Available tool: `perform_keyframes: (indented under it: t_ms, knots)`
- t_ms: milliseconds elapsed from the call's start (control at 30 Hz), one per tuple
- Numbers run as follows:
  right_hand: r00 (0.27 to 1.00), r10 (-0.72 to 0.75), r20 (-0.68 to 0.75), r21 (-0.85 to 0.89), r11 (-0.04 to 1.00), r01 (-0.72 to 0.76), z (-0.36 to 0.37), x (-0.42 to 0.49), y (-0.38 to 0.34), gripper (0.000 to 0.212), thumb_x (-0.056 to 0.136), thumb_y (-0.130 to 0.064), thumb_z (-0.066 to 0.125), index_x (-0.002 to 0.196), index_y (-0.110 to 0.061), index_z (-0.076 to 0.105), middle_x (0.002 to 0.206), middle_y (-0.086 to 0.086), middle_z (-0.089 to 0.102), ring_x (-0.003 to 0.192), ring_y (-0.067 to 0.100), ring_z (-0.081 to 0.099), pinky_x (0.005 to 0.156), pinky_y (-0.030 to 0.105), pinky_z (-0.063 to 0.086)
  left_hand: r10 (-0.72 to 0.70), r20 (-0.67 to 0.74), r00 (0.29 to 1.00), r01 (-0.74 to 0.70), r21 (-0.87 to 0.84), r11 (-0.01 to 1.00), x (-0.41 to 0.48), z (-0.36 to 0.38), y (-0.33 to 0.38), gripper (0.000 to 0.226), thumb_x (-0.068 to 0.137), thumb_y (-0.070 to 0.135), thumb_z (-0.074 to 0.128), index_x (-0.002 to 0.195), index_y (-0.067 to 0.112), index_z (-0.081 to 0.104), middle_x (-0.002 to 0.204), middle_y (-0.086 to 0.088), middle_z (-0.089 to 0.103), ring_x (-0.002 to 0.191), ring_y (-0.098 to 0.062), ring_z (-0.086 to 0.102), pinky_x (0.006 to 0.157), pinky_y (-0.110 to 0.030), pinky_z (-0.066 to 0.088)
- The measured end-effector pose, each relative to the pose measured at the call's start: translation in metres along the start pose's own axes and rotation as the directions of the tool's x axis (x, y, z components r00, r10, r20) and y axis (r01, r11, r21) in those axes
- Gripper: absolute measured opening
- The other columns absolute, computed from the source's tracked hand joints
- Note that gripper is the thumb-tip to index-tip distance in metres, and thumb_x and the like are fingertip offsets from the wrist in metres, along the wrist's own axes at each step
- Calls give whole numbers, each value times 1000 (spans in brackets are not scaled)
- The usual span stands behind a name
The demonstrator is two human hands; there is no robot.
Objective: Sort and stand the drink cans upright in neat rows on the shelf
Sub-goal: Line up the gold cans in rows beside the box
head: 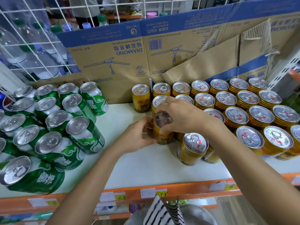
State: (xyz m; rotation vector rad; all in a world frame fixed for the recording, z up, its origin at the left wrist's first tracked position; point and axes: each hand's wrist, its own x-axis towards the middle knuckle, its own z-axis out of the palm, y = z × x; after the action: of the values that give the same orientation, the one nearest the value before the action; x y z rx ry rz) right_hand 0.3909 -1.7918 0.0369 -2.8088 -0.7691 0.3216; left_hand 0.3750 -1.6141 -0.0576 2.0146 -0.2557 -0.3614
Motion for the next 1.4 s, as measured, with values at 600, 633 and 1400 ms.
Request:
perform_keyframes:
  t_ms: [600, 633, 1400]
  knots:
    - [989, 77, -127, 73, 995, -68, 19, -6, 10, 46, 91, -33, 55, 135, -21, 48, 137, 5, 48, 125, 27, 41, 103, 41, 38, 5, -497, 868, 134, 244, 960, 73, -24, 3, 76, 75, 29, 79, 135, 32, 34, 132, -11, 51, 120, -33, 48, 97, -42, 43]
    - [988, 80, -130, 88, 994, -69, 19, -7, 10, 46, 91, -32, 55, 135, -22, 48, 138, 5, 48, 125, 26, 41, 103, 39, 38, 9, -506, 862, 128, 235, 964, 71, -25, 2, 76, 73, 29, 80, 134, 32, 35, 132, -8, 53, 119, -31, 50, 96, -40, 44]
    - [944, -198, -265, 80, 971, 227, 18, -28, -28, 36, 90, -13, 56, 124, -21, 62, 130, 0, 58, 121, 17, 49, 95, 24, 36, -26, -356, 934, 63, 93, 994, -72, -3, 3, 78, 51, 51, 86, 119, 52, 46, 109, 12, 67, 94, -9, 66, 85, -33, 53]
